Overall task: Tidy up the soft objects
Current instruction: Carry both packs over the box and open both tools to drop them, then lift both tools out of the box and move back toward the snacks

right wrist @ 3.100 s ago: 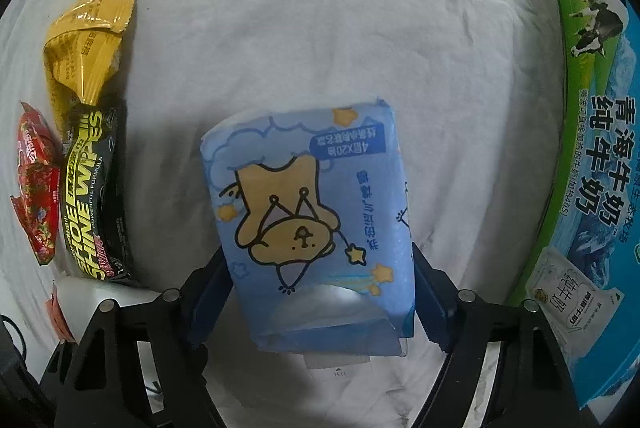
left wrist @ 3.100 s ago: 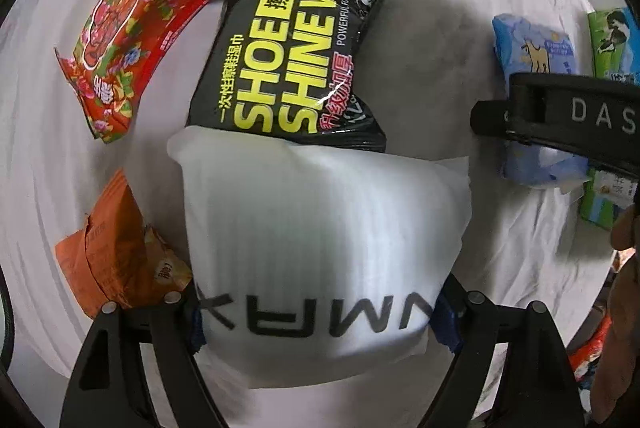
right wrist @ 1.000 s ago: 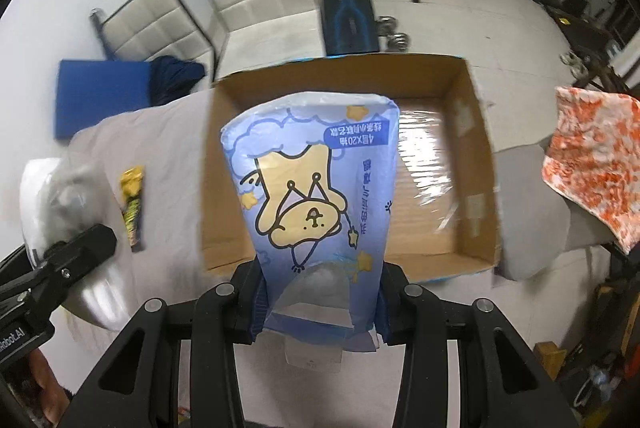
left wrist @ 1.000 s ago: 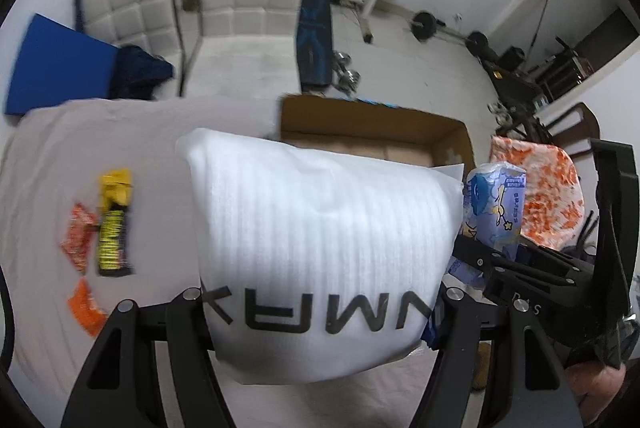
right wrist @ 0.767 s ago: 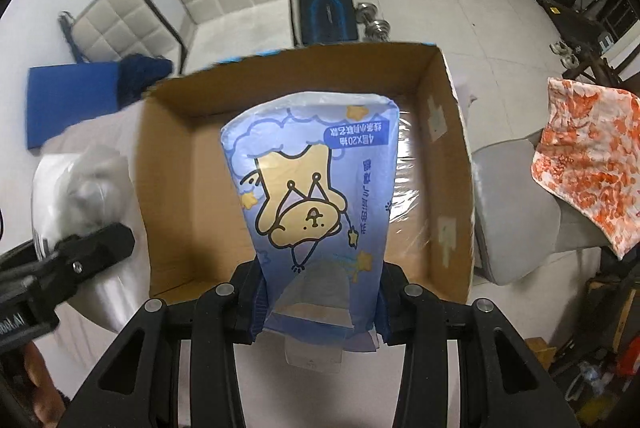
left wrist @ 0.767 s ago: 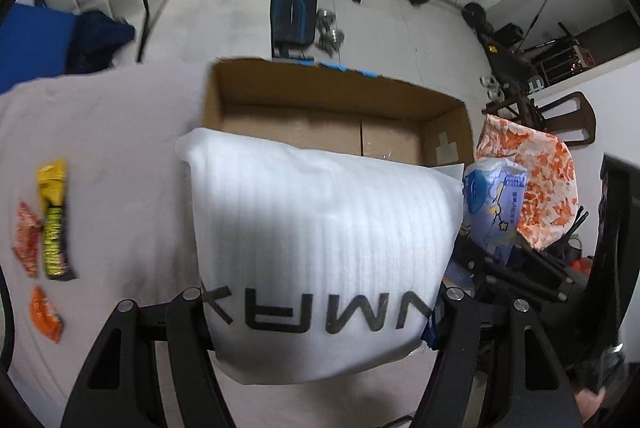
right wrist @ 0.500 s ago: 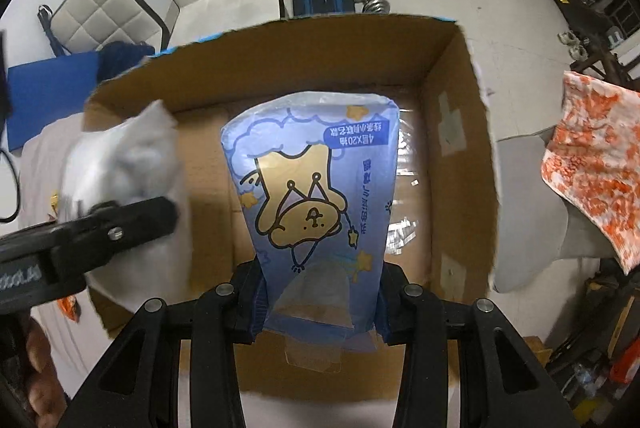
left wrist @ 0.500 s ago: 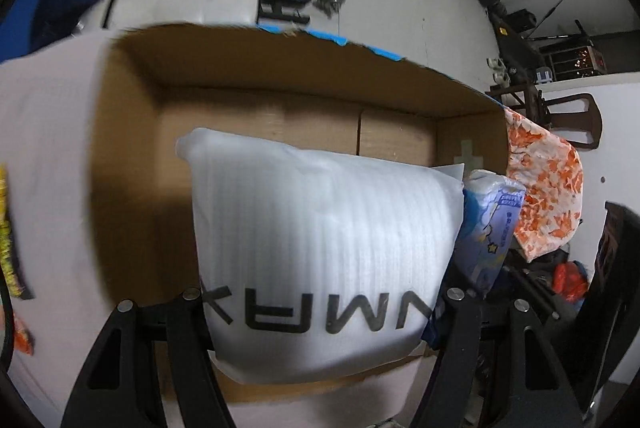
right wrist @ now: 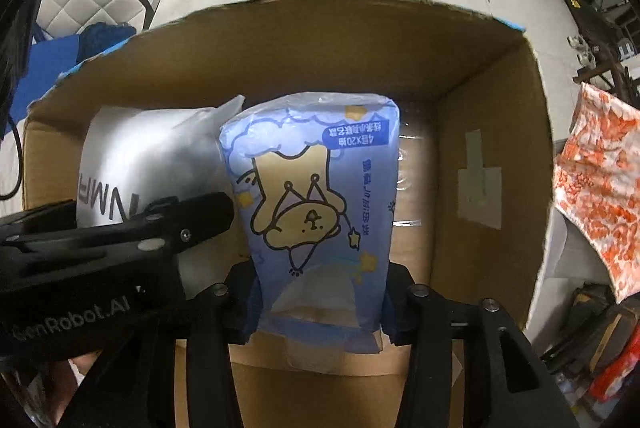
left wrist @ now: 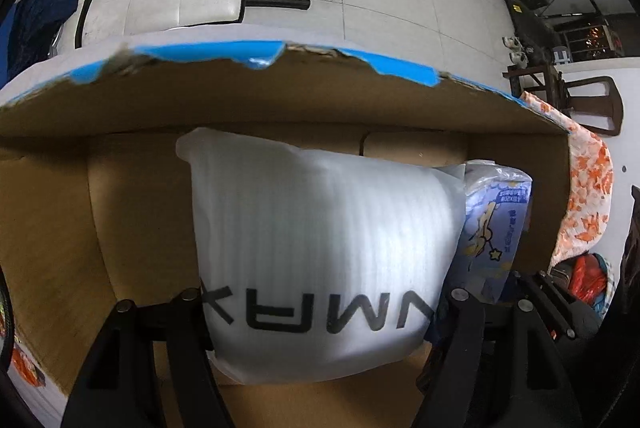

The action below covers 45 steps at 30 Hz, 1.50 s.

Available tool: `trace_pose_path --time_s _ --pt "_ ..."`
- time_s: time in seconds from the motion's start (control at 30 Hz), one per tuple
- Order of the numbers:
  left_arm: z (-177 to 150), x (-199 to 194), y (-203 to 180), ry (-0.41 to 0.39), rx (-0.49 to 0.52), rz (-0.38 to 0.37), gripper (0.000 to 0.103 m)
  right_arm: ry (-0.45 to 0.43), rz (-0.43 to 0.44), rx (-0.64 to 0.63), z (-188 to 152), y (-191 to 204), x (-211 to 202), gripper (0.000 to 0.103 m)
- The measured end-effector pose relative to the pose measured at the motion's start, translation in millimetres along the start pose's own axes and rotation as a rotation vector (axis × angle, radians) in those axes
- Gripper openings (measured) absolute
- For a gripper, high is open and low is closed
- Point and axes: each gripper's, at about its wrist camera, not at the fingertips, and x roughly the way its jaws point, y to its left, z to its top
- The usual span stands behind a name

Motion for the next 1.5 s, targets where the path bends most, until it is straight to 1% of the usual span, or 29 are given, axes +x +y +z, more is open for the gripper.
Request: trace_pose_path --time_s 0.1,0.13,0.2,0.23,0.3,0.33,0.47,0.5,0.53,0.57,0.6,0.63,0.67,0.7,0.73,0.77,0.83,0.9,0.97,1.0,1.03,1.13,1.17,1.27,1.4,1.5 --pt "0 5 0 0.012 -0.009 0.014 0.071 0.005 -0.018 0.002 2 -2 6 0.053" --pt "-1 6 -1 0.017 -0.003 0.021 0.071 0.006 -0.020 0.003 2 -3 8 0.056" --pt "-1 8 -4 0.016 0.016 0.041 0.071 0.004 -0.028 0.002 1 -5 10 0.058" --pt "-3 8 -5 0.010 0.028 0.056 0.072 0.005 -0.034 0.002 2 -6 11 0.061" --pt "-3 7 -6 0.000 0.042 0.075 0.076 0.005 -0.031 0.009 4 -3 11 0.063" --pt "-5 6 -7 -0.007 0.044 0.078 0.080 0.005 -0.033 0.008 4 -5 11 0.063" --pt "-10 -4 -3 -0.036 0.048 0.068 0.089 -0.003 -0.027 0.022 3 -9 10 0.064" --pt "-12 -7 -3 -0.042 0.053 0.076 0.091 -0.005 -0.027 0.022 2 -10 9 0.064" --pt "-14 -10 -3 -0.050 0.058 0.083 0.095 -0.008 -0.025 0.024 0 -10 7 0.066" --pt "-15 -12 -1 -0.059 0.061 0.088 0.097 -0.013 -0.022 0.025 -1 -10 5 0.068" --pt "-18 -16 0 -0.068 0.066 0.089 0.097 -0.018 -0.019 0.022 -2 -10 3 0.075" --pt "-19 -16 -1 -0.072 0.066 0.090 0.097 -0.024 -0.022 0.018 -5 -9 0 0.085" --pt "-22 -20 1 -0.084 0.067 0.094 0.098 -0.031 -0.028 0.014 -8 -9 -3 0.090" --pt "-24 -24 3 -0.102 0.069 0.102 0.100 -0.039 -0.032 0.008 -11 -7 -7 0.096" --pt "-26 -29 3 -0.125 0.072 0.110 0.103 -0.044 -0.033 0.002 -15 -6 -10 0.100" --pt "-32 -37 5 -0.156 0.077 0.118 0.103 -0.047 -0.034 -0.002 -19 -5 -13 0.102" --pt "-40 -44 0 -0.206 0.084 0.143 0.103 -0.065 -0.045 0.001 -34 -8 -18 0.103" --pt "-45 -51 -1 -0.238 0.103 0.167 0.103 -0.085 -0.043 0.015 -48 -16 -25 0.103" --pt "-59 -61 0 -0.270 0.121 0.186 0.103 -0.100 -0.050 0.023 -60 -20 -31 0.103" --pt "-67 -67 2 -0.284 0.131 0.194 0.103 -0.108 -0.053 0.027 -67 -15 -40 0.103" --pt "-75 -72 3 -0.301 0.135 0.209 0.103 -0.120 -0.051 0.034 -74 -19 -48 0.103" --pt "-92 -83 -3 -0.332 0.139 0.210 0.103 -0.147 -0.061 0.048 -94 -14 -69 0.103" --pt "-100 -90 -5 -0.350 0.136 0.223 0.103 -0.160 -0.070 0.046 -100 -12 -74 0.103" --pt "-121 -102 -6 -0.392 0.136 0.244 0.103 -0.221 -0.103 0.019 -127 -5 -95 0.103" --pt "-153 -118 -6 -0.441 0.134 0.248 0.103 -0.262 -0.092 0.016 -159 0 -119 0.103" --pt "-183 -129 -5 -0.451 0.131 0.239 0.103 -0.294 -0.093 0.014 -185 4 -138 0.103"
